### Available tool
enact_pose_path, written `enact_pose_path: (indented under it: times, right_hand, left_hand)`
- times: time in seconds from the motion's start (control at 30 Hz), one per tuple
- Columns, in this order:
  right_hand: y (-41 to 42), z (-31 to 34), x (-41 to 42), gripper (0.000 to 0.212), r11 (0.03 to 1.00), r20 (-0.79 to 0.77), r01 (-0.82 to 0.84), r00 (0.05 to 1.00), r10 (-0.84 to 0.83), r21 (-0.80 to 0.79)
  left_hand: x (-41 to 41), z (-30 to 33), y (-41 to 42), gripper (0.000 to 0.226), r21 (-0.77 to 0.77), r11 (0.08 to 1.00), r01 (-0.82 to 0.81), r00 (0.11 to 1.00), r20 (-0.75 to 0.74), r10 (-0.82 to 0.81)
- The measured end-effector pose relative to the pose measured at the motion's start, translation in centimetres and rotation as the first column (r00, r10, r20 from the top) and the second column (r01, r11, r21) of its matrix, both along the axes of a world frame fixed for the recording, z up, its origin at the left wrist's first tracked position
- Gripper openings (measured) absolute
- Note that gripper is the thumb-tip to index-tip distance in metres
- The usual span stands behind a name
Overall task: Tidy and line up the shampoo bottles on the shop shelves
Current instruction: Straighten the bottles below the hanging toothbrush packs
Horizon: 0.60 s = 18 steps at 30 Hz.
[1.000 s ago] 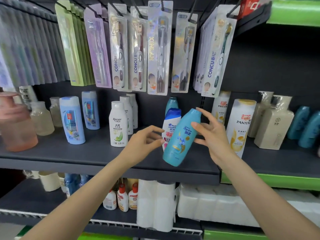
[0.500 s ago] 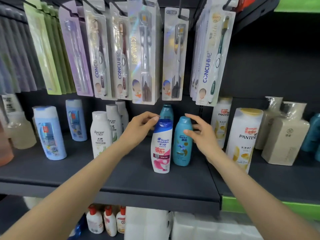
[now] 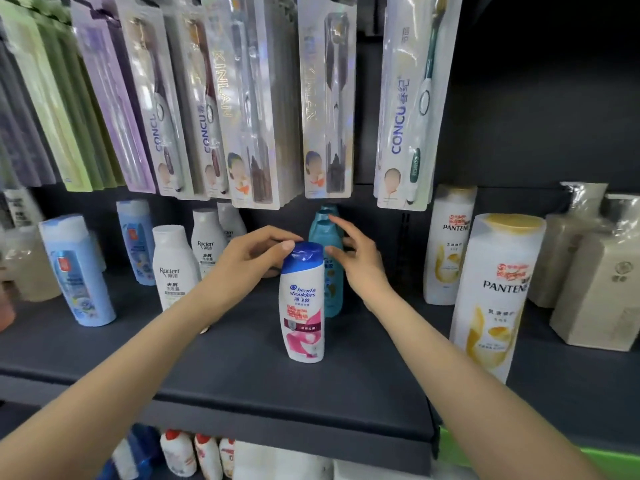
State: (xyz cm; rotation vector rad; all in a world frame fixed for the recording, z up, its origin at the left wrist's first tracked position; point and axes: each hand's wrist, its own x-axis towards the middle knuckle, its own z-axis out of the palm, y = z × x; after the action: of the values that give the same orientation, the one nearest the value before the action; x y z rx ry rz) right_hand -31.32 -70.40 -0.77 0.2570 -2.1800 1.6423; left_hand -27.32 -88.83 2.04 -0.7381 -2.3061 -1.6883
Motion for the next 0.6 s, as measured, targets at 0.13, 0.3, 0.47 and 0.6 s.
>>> enact_pose_path:
  times: [0.13, 0.3, 0.47, 0.6]
  right_hand:
    - [0.2, 0.0, 0.3, 0.051, 0.999, -0.009, -0.047, 0.999, 0.047, -0.015]
    - [0.3, -0.2, 0.4, 0.049, 0.997, -0.031, -0.072, 0.997, 0.073, 0.02]
    - [-0.1, -0.5, 0.3, 0.05, 0.995, -0.036, -0.097, 0.995, 0.097, -0.011]
    - [0.2, -1.0, -0.3, 0.046, 0.991, -0.008, -0.076, 0.997, 0.075, -0.115]
  left_hand:
    - [0.3, -0.1, 0.3, 0.019, 0.02, 1.0, -0.01, 1.0, -0.003, 0.01]
    - [0.3, -0.3, 0.5, 0.019, 0.037, 0.999, -0.021, 1.0, -0.003, 0.021]
    - [0.3, -0.5, 0.4, 0.02, 0.05, 0.999, -0.02, 1.0, 0.009, 0.019]
    - [0.3, -0.4, 0.1, 0.02, 0.032, 0.999, -0.024, 1.0, 0.01, 0.024]
